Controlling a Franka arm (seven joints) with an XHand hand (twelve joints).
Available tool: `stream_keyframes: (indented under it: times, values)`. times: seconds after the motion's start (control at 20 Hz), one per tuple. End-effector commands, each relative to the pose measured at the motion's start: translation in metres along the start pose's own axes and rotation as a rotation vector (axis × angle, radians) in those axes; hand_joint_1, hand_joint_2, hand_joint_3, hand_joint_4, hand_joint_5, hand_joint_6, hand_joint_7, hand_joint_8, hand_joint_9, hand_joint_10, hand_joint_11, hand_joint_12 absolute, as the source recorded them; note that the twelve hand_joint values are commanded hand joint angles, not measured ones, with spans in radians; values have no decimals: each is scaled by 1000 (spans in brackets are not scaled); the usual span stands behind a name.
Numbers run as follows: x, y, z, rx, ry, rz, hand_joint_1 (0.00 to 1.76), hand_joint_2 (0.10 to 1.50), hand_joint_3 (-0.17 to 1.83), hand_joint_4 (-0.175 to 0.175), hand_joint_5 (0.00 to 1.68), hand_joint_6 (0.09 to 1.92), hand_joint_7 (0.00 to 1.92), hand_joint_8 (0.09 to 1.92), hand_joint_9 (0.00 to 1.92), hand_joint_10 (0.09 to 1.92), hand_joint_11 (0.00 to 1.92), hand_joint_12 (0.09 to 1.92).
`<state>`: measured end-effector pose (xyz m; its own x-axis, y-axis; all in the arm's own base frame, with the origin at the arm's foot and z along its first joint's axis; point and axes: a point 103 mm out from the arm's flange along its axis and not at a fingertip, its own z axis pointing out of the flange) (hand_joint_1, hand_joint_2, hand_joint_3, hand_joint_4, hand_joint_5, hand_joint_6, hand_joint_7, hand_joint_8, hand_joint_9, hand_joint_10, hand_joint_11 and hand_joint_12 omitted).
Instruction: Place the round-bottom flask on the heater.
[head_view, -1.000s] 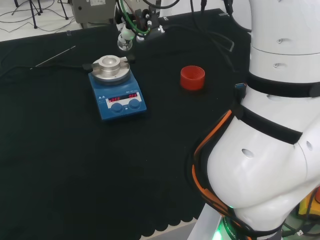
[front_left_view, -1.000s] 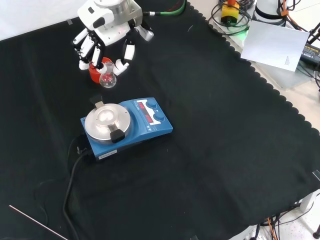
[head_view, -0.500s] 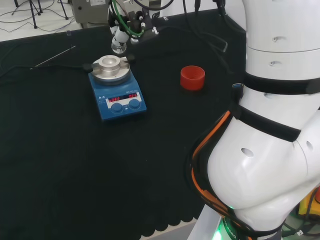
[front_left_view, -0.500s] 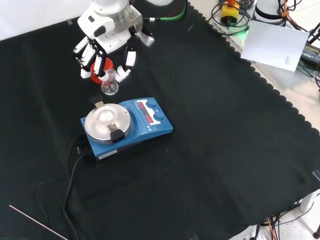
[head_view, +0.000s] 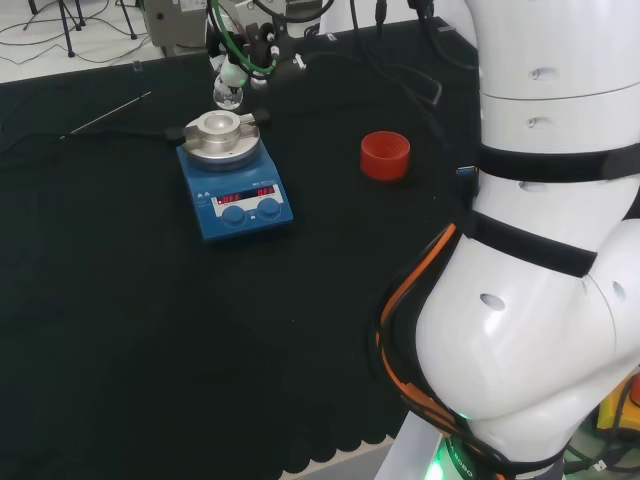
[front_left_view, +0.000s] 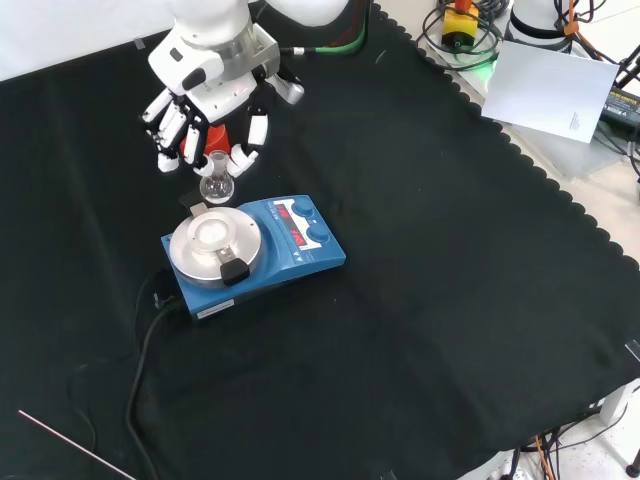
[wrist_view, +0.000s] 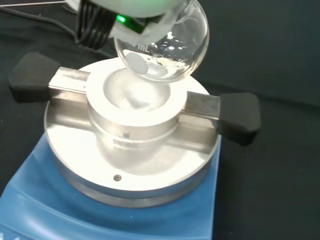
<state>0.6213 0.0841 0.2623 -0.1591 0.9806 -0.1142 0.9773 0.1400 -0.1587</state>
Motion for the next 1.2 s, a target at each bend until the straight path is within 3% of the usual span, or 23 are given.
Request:
stream_keyframes:
  times: [0.05, 0.45, 1.2]
  values:
    - [11, 7, 5, 22, -8, -28, 1090, 661, 795, 175, 1118, 1004, 544, 564, 655, 538, 257, 1310]
    - [22, 12, 10, 40, -7, -52, 1090, 660, 797, 175, 1118, 1004, 543, 564, 655, 539, 256, 1310]
    - [21, 23, 19, 63, -12, -73, 1090, 659, 799, 175, 1119, 1004, 540, 564, 653, 540, 255, 1311]
